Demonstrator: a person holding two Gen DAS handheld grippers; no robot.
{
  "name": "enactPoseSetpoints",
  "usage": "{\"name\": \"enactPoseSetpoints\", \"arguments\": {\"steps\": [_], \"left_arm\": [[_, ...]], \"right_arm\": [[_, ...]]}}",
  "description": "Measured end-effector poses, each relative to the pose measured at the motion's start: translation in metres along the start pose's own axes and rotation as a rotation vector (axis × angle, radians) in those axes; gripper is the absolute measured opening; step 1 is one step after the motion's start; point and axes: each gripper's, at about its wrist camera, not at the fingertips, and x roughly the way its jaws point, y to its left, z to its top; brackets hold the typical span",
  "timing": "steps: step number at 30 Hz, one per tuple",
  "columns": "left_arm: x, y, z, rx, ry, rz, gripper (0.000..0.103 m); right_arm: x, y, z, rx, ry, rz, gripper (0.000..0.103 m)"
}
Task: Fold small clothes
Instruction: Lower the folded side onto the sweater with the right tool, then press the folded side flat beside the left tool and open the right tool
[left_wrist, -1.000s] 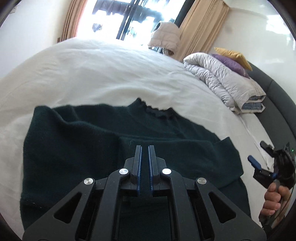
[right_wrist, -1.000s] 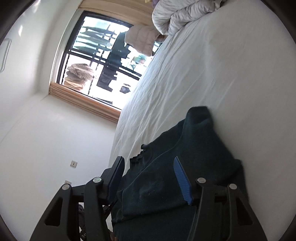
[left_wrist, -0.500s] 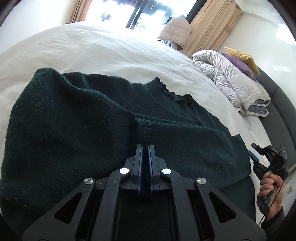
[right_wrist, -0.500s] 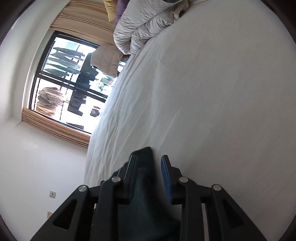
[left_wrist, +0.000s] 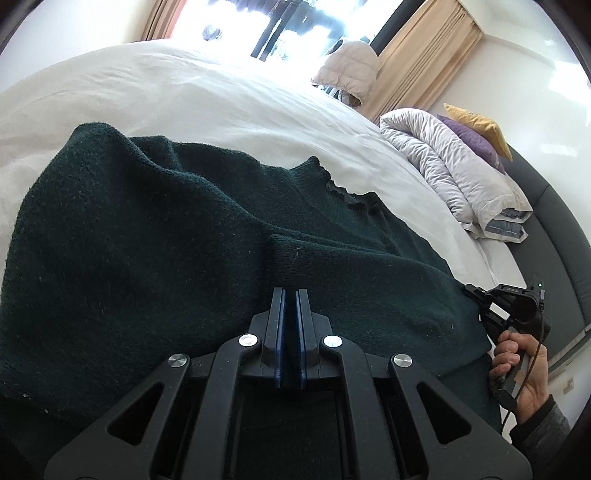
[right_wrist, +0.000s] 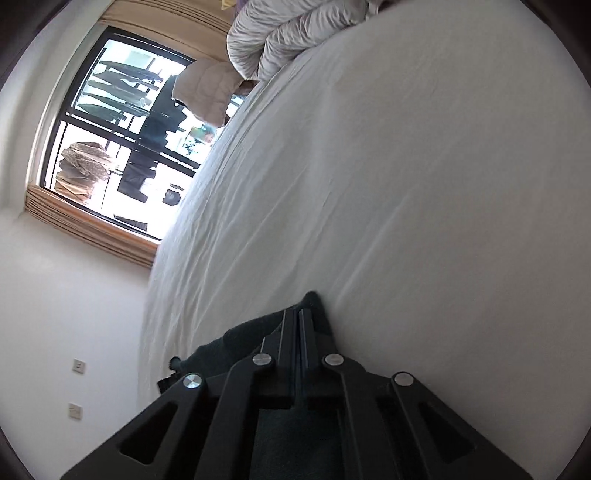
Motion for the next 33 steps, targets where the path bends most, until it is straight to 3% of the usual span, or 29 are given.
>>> {"name": "enactPoseSetpoints", "arguments": {"steps": [1, 4, 5, 8, 13, 17, 19, 22, 23, 24, 27, 30, 33], "left_arm": [[-0.002, -0.001, 0.000, 0.003, -0.001, 0.002, 0.005], [-0.021, -0.010, -0.003, 0.022, -0.010, 0.057, 0.006], [-0.032, -0.013, -0.008, 0.020, -0.024, 0.074, 0.006], [-0.080, -0.010, -0.033, -0.007, -0.092, 0.032, 0.006], [-0.139, 0.028, -0.055, -0.092, -0.200, 0.108, 0.006], [-0.146, 0.042, -0.033, -0.118, -0.246, 0.051, 0.006], [-0.127, 0.037, -0.019, -0.084, -0.209, 0.018, 0.006], [-0.086, 0.051, -0.014, -0.087, -0.086, 0.174, 0.006], [-0.078, 0.063, -0.017, -0.138, -0.053, 0.172, 0.006], [-0.079, 0.072, -0.019, -0.175, -0.057, 0.156, 0.006], [-0.088, 0.068, -0.021, -0.133, -0.099, 0.244, 0.006], [-0.087, 0.065, -0.025, -0.130, -0.114, 0.285, 0.006], [-0.087, 0.068, -0.027, -0.126, -0.128, 0.324, 0.006]], "right_arm": [[-0.006, 0.009, -0.006, -0.017, 0.001, 0.020, 0.024], [-0.007, 0.062, -0.042, -0.116, 0.098, 0.151, 0.032], [-0.001, 0.086, -0.056, -0.164, 0.142, 0.190, 0.032], [0.023, 0.160, -0.111, -0.323, 0.307, 0.307, 0.032], [0.062, 0.253, -0.199, -0.488, 0.509, 0.449, 0.032], [0.095, 0.268, -0.225, -0.397, 0.604, 0.481, 0.032], [0.105, 0.264, -0.225, -0.330, 0.601, 0.474, 0.032], [0.106, 0.259, -0.228, -0.336, 0.597, 0.439, 0.033], [0.104, 0.259, -0.232, -0.363, 0.603, 0.429, 0.033], [0.104, 0.262, -0.234, -0.385, 0.612, 0.422, 0.033], [0.107, 0.271, -0.247, -0.397, 0.657, 0.473, 0.033], [0.113, 0.291, -0.266, -0.418, 0.714, 0.537, 0.033], [0.131, 0.307, -0.289, -0.478, 0.788, 0.515, 0.033]]}}
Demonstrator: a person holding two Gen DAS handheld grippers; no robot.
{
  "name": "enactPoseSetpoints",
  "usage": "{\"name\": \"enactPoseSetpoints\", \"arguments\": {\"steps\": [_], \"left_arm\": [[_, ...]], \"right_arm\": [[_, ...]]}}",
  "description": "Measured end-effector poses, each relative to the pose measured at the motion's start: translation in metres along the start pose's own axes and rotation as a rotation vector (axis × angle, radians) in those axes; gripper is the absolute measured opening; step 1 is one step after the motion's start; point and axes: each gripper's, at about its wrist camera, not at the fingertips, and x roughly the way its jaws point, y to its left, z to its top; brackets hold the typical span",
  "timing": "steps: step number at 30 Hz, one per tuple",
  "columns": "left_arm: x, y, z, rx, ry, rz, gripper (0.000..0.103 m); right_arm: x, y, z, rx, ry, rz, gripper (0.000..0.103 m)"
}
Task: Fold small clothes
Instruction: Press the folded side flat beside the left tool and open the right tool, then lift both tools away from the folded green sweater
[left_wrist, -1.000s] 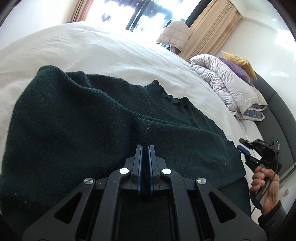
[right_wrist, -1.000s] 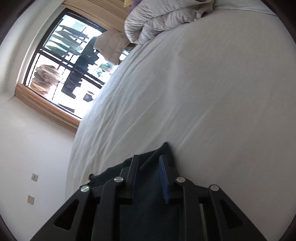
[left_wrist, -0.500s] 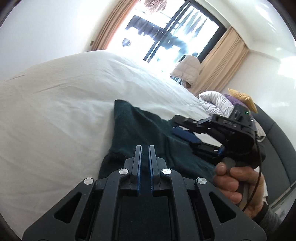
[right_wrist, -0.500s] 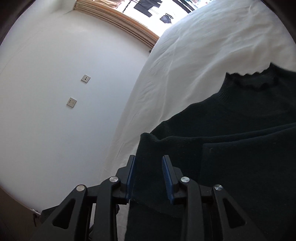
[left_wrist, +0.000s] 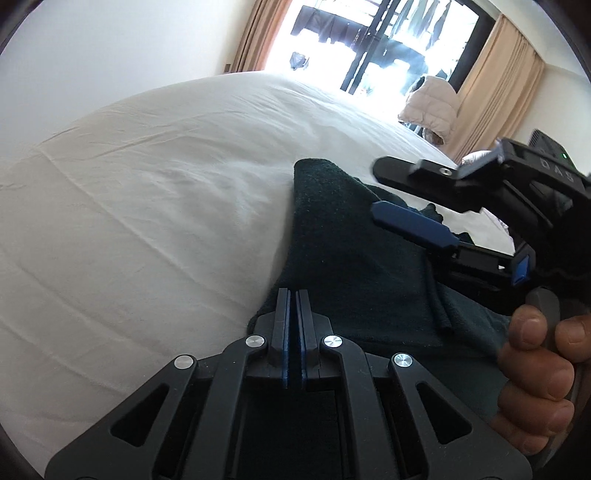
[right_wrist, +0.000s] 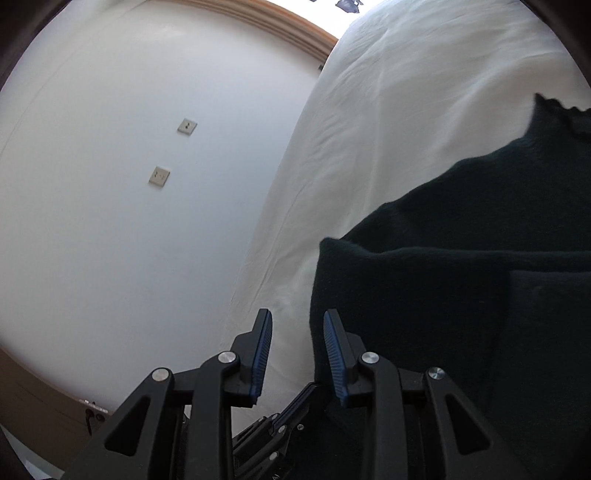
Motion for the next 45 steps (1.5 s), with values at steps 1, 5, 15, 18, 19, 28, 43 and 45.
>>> {"name": "enactPoseSetpoints", "arguments": {"steps": [1, 5, 15, 18, 19, 28, 43, 45], "left_arm": [[-0.002, 0.002, -0.002, 0.000, -0.005, 0.006, 0.006], [0.003, 0.002, -0.005, -0.020, -0.006, -0.001, 0.006], [0.007, 0.017, -0.012, -0.090, -0.012, -0.061, 0.005], [0.008, 0.016, -0.014, -0.086, -0.014, -0.055, 0.005], [0.008, 0.016, -0.014, -0.085, -0.014, -0.054, 0.005], [0.010, 0.017, -0.008, -0.076, -0.010, -0.046, 0.005], [-0.003, 0.010, 0.001, -0.029, 0.023, -0.089, 0.006], [-0.027, 0.008, 0.004, 0.002, 0.002, -0.092, 0.008]], "right_arm": [[0.010, 0.000, 0.003, -0.001, 0.017, -0.004, 0.033], [0.038, -0.015, 0.019, 0.031, 0.011, -0.050, 0.030], [-0.009, 0.001, 0.000, 0.009, -0.122, 0.020, 0.054], [-0.029, -0.007, -0.019, 0.018, -0.132, 0.029, 0.055], [-0.030, -0.017, -0.024, 0.033, -0.116, 0.010, 0.056], [-0.146, -0.027, -0.039, -0.022, -0.351, -0.024, 0.072], [-0.407, -0.144, -0.177, 0.318, -0.775, -0.296, 0.087], [-0.418, -0.103, -0.199, 0.176, -0.752, -0.427, 0.087]]}}
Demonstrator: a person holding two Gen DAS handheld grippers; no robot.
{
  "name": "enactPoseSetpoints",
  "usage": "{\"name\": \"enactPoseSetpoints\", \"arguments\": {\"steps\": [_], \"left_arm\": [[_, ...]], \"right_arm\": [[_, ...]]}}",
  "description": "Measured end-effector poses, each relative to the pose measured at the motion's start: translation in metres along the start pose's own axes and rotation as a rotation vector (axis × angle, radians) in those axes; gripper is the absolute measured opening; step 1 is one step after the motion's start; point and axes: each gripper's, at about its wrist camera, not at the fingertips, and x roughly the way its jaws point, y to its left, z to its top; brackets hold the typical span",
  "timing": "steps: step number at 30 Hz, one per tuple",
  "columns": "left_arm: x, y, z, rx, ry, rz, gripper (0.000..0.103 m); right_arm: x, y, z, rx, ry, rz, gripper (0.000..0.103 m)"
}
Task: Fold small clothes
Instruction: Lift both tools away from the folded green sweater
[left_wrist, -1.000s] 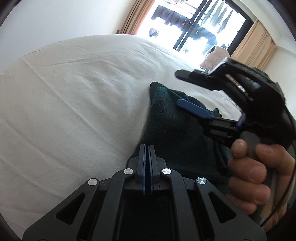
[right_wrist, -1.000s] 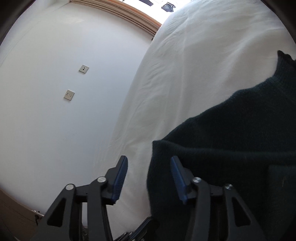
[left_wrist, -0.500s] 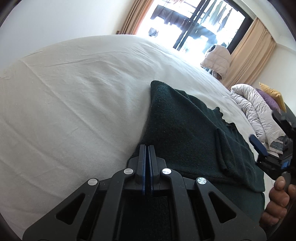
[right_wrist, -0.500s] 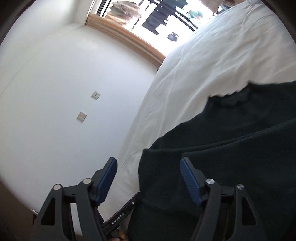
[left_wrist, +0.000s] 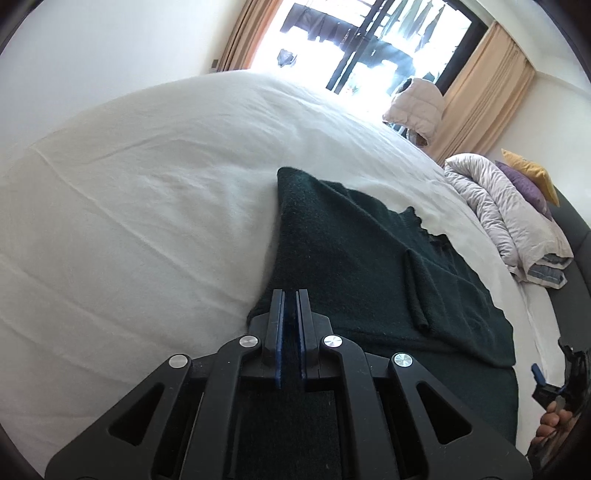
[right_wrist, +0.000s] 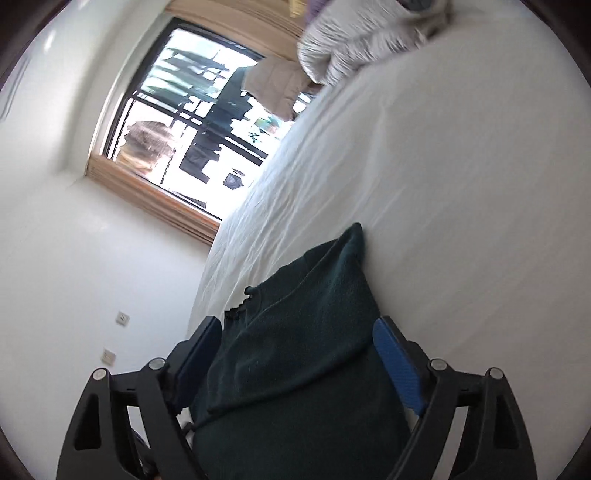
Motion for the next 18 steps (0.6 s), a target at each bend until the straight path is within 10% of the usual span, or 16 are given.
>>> {"name": "enactPoseSetpoints", "arguments": {"steps": [2, 6, 11, 18], "left_arm": [[-0.035, -0.008, -0.001, 0.054, -0.053, -0.043, 0.017], [-0.110, -0.026, -0.024, 0.226, -0.178, -0.078, 0.092], [-0.188, -0.044, -0.084, 0.542, -0.282, -0.083, 0.096], [-0.228, -0.037, -0.176, 0.893, -0.223, -0.041, 0.096]], "right_arm": [[-0.030, 0.028, -0.018, -0.170, -0.010, -0.074, 0.088], [-0.085, 0.059, -0.063, -0.433, -0.031, -0.163, 0.102], [-0.147, 0.065, -0.108, -0.621, -0.077, -0.205, 0.103], [-0.191, 0.064, -0.165, -0.884, -0.027, -0.344, 0.098]]}}
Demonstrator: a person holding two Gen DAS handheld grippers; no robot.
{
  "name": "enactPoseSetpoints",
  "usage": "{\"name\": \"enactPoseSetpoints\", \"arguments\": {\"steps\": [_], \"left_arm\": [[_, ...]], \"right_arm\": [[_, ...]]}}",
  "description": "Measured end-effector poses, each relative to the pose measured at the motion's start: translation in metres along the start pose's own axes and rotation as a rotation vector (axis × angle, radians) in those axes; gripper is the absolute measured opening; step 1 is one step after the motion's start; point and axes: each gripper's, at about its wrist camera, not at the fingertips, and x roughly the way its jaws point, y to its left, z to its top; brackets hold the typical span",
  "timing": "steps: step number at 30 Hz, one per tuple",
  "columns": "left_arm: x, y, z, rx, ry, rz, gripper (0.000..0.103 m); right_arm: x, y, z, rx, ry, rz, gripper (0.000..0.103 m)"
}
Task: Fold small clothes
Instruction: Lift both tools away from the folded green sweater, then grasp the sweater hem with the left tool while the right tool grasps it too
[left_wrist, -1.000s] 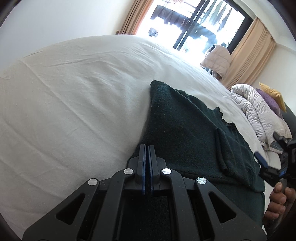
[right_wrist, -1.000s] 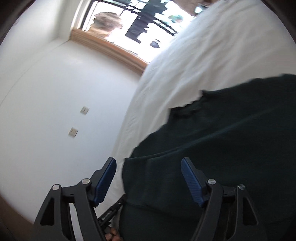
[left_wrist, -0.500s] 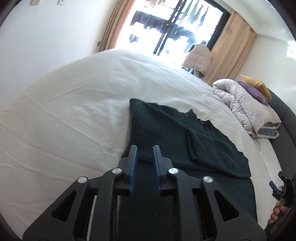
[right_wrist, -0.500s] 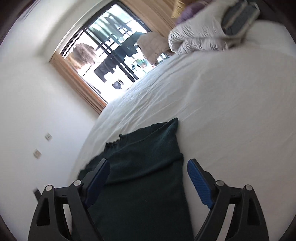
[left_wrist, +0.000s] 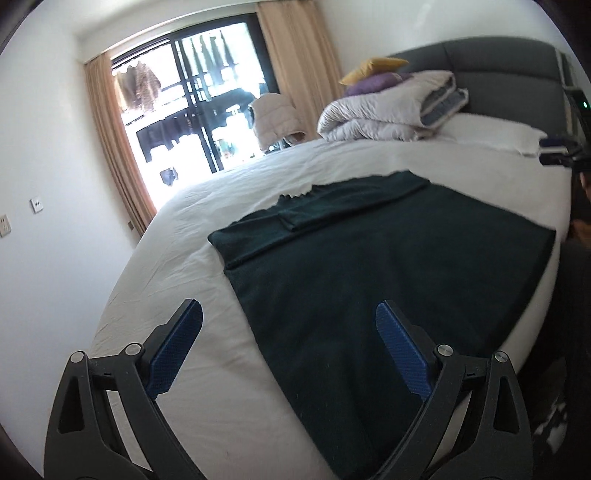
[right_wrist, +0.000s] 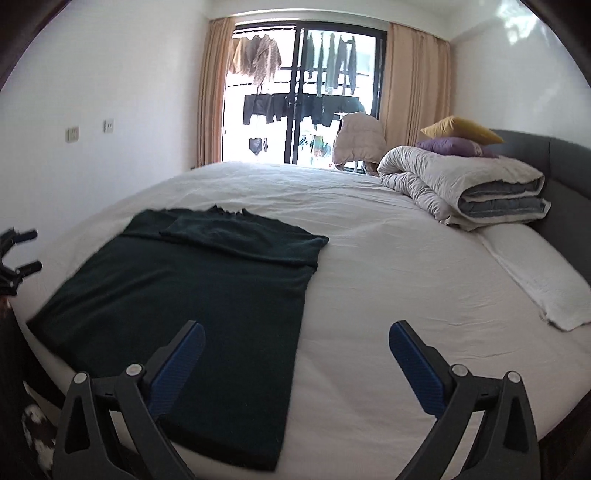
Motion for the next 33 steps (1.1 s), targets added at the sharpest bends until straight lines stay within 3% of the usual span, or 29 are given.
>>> {"name": "enactPoseSetpoints", "arguments": {"steps": [2, 5, 8, 13, 17, 22, 25, 33], "left_arm": [[-0.009, -0.013, -0.016, 0.085, 0.011, 0.009, 0.096], [-0.021, -0.034, -0.034, 0.219, 0.011, 0.033, 0.096], [-0.031, -0.057, -0.051, 0.348, -0.007, 0.057, 0.096], [-0.038, -0.079, -0.073, 0.468, -0.004, 0.050, 0.096], [-0.037, -0.083, -0.084, 0.473, 0.029, 0.025, 0.096], [-0.020, -0.082, -0.092, 0.418, 0.156, -0.046, 0.096], [-0.017, -0.082, -0.090, 0.388, 0.176, -0.077, 0.096], [-0.016, -0.109, -0.115, 0.666, 0.068, 0.074, 0.097]], "right_arm": [[-0.007, 0.015, -0.015, -0.097, 0.032, -0.016, 0.091], [-0.014, 0.041, -0.033, -0.214, 0.061, -0.027, 0.090], [-0.015, 0.064, -0.047, -0.283, 0.075, -0.019, 0.085], [-0.004, 0.092, -0.058, -0.347, 0.103, 0.018, 0.081], [0.004, 0.097, -0.059, -0.315, 0.124, 0.056, 0.079], [0.011, 0.086, -0.049, -0.042, 0.155, 0.185, 0.079], [0.013, 0.092, -0.048, -0.064, 0.154, 0.175, 0.079], [0.013, 0.085, -0.048, -0.072, 0.164, 0.144, 0.078]]}}
